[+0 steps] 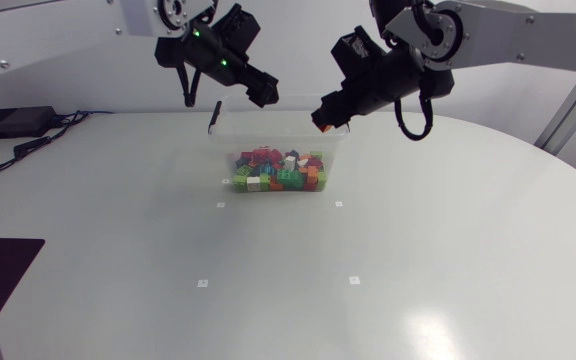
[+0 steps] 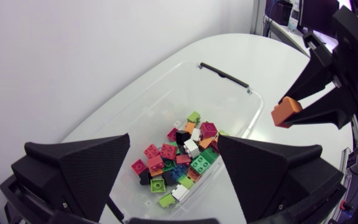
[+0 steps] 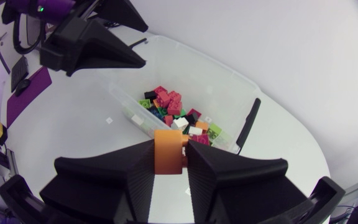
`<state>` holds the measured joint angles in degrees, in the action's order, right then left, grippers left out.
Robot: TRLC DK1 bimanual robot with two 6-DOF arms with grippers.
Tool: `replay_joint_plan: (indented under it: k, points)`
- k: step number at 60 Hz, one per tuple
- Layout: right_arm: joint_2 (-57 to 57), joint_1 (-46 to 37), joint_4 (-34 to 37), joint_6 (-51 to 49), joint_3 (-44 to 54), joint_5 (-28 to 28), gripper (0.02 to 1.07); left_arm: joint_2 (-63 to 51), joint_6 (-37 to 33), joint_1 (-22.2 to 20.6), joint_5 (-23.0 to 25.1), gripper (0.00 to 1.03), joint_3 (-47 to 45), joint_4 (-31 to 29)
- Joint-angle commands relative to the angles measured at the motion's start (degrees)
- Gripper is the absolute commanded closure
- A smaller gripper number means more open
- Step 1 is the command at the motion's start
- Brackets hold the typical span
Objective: Place the duplo bricks in the container
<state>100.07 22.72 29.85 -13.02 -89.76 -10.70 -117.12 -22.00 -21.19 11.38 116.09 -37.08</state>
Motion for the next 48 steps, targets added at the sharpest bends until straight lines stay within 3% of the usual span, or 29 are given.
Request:
replay_joint_plan:
  k: [1,48]
  points:
    - [2.23,-0.40,0.30,1.94,-3.50,-0.29,0.92,5.06,1.52,0.10,-1.09,0.04,-5.00,2.10]
    - [23.77,4.35,0.04,4.40,-26.35,2.44,0.91,27.03,0.55,5.02,-3.55,0.04,-32.68,14.84]
